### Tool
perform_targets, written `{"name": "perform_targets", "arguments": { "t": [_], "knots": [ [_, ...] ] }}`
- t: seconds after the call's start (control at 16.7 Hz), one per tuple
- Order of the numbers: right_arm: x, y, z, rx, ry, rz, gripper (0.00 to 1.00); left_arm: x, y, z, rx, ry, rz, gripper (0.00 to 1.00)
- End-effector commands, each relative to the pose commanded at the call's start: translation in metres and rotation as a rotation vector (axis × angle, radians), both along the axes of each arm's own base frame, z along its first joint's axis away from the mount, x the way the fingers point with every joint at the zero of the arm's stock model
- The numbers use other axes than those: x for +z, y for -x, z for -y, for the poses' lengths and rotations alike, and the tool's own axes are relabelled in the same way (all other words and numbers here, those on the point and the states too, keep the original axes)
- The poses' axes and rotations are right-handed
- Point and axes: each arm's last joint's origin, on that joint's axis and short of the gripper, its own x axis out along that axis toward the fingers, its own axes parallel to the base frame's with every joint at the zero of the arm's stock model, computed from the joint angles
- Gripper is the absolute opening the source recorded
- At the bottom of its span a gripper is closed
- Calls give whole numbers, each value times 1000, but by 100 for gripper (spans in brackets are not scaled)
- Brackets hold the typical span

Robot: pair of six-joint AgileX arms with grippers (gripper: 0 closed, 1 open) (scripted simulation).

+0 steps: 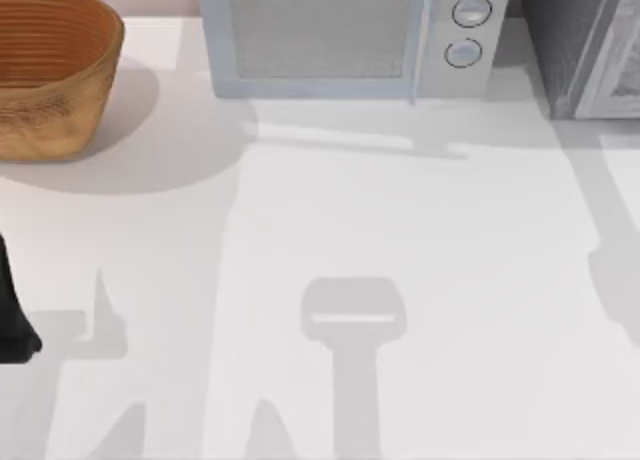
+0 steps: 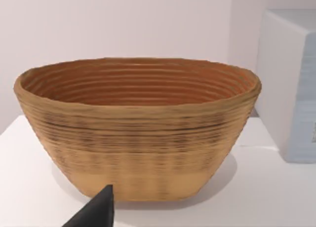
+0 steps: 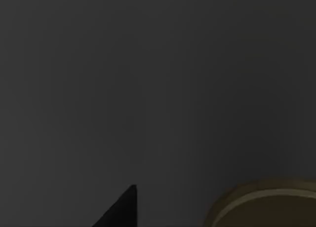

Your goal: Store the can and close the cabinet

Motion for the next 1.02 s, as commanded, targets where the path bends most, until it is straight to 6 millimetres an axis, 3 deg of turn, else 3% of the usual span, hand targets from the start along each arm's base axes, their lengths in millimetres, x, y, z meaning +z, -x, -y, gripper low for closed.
{"name": "perform_targets", "arguments": {
  "t": [0.48, 0.6, 0.84, 1.02],
  "knots": [
    [0, 0, -1, 2, 0, 0, 100, 0, 0, 0, 0, 0, 0, 100],
    [9, 9, 2, -3, 2, 37, 100, 0, 0, 0, 0, 0, 0, 100],
    [55, 65, 11, -10, 19, 213, 100, 0, 0, 0, 0, 0, 0, 100],
    [78, 114, 16, 4, 38, 311, 100, 0, 0, 0, 0, 0, 0, 100]
  ]
}}
